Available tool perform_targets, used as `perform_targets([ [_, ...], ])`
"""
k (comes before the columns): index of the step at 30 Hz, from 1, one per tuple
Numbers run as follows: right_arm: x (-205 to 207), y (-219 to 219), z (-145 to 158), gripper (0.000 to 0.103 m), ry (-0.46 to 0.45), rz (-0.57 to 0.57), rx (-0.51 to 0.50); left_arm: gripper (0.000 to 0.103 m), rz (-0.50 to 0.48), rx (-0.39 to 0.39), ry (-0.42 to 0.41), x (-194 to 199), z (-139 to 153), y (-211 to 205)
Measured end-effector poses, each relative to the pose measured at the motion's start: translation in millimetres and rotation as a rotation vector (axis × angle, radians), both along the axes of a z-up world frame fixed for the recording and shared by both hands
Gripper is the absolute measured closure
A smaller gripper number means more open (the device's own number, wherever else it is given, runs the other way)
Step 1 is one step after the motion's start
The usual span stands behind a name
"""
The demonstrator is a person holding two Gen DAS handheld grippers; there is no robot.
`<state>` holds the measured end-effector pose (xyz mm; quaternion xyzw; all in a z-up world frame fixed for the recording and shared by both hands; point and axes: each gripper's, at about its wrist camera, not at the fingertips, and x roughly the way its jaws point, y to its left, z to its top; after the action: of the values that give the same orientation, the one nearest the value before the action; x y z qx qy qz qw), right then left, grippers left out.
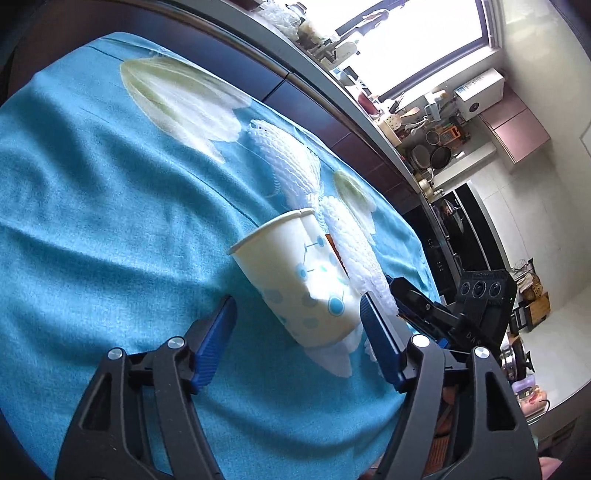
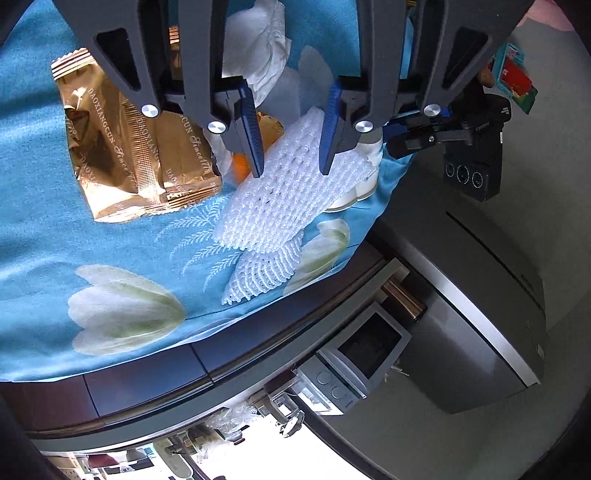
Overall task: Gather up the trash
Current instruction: 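Grasp a second paper cup with the left tool while the right tool grasps a foam net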
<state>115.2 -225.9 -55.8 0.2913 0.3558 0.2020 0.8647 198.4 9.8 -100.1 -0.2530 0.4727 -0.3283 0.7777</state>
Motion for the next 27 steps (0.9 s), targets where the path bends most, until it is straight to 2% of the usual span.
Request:
perform_targets([
  [5,3,1,-3,0.075,0.012,0.012,0.02,0.034,-0.008,-0.037,0.019,16,-3,-8],
  [7,5,1,-4,0.068,0.016,0.015,0.04,0.04,-0.01,-0.053,0.024,20,-5,-10],
  [8,6,1,-3,0.067,0.016,0.018,0.047,0.049,-0.017,-0.06,0.029,22,-6,-12],
  [9,7,1,-3,0.066,0.016,0.021,0.05,0.053,-0.019,-0.063,0.037,23,-9,-14],
  [14,14,5,-6,0.065,0.031,0.029,0.071,0.056,-0.01,-0.095,0.043,24,-12,-13],
  [18,19,7,-10,0.064,0.052,0.034,0.106,0.061,-0.013,-0.091,0.023,21,-10,-12],
  [19,20,6,-12,0.055,0.061,0.027,0.123,0.063,-0.016,-0.096,0.017,18,-8,-10],
  [20,21,5,-14,0.052,0.066,0.02,0.138,0.064,-0.015,-0.096,0.012,14,-7,-8],
  [22,24,5,-13,0.052,0.065,0.017,0.135,0.065,-0.014,-0.097,0.006,12,-6,-6],
  [24,25,6,-12,0.057,0.061,0.023,0.138,0.065,-0.01,-0.094,0.001,11,-5,-5],
  [26,27,10,-11,0.077,0.058,0.031,0.132,0.066,-0.011,-0.094,-0.005,8,-4,-3],
  [27,28,12,-10,0.08,0.055,0.039,0.126,0.066,-0.008,-0.095,-0.006,8,-3,-3],
])
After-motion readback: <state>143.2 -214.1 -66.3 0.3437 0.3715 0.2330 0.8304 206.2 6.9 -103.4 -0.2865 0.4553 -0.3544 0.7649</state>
